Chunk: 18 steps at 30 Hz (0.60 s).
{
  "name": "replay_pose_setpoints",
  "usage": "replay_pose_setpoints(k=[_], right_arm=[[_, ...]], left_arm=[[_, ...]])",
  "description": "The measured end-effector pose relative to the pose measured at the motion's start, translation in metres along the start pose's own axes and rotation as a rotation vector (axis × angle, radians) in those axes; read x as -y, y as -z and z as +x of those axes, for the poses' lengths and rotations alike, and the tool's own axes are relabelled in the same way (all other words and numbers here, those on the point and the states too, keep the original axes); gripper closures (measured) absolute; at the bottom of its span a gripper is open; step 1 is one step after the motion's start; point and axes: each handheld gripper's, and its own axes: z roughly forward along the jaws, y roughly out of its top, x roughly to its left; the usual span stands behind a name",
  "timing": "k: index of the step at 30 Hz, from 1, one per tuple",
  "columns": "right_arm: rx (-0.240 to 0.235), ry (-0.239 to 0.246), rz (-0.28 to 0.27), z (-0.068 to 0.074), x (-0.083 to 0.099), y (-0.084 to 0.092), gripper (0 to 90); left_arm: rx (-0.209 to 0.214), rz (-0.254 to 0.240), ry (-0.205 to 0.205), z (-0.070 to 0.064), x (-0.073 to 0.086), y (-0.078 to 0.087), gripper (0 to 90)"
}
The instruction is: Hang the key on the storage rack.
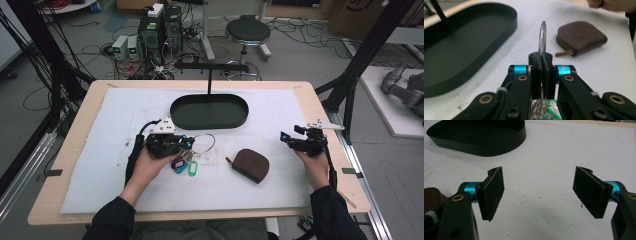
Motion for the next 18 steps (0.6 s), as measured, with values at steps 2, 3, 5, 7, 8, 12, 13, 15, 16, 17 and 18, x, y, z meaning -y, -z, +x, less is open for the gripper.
replay_pose_setpoints(k=[2,3,5,7,8,12,13,15,16,17,18], right_arm=[[-0.001,-0.004,0.001,0.0,0.0,0.0,25.5],[-0.001,-0.005,0.002,0.0,0.0,0.0,25.5],[-0.002,-0.005,0.002,0.0,0.0,0.0,25.5],[-0.001,-0.005,0.001,0.0,0.0,0.0,25.5],[-0.001,-0.003,0.001,0.0,0.0,0.0,25.5],[0.002,-0.001,-0.003,0.0,0.0,0.0,25.5],[0.001,-0.005,-0.005,0.0,0.0,0.001,25.5],[0.003,-0.007,-0.007,0.0,0.0,0.001,25.5],[0.005,-0.009,-0.006,0.0,0.0,0.0,25.5],[0.004,-0.009,-0.004,-0.001,0.0,0.0,25.5],[0.004,-0.013,-0.001,0.0,0.0,0.0,25.5]], left_arm=[[-0.002,-0.015,0.0,0.0,-0.002,0.003,86.8],[-0.004,-0.039,0.002,0.001,-0.007,0.007,86.8],[-0.019,-0.063,-0.007,0.002,-0.013,0.012,86.7],[-0.026,-0.069,-0.012,0.002,-0.016,0.015,86.8],[-0.039,-0.092,-0.012,0.004,-0.022,0.021,86.7],[-0.062,-0.125,-0.017,0.006,-0.033,0.031,86.8],[-0.077,-0.135,-0.027,0.009,-0.042,0.037,86.8],[-0.091,-0.144,-0.028,0.012,-0.05,0.043,86.8],[-0.101,-0.15,-0.033,0.014,-0.055,0.047,86.8],[-0.112,-0.158,-0.033,0.016,-0.058,0.049,86.8],[-0.118,-0.161,-0.031,0.018,-0.061,0.051,86.8]])
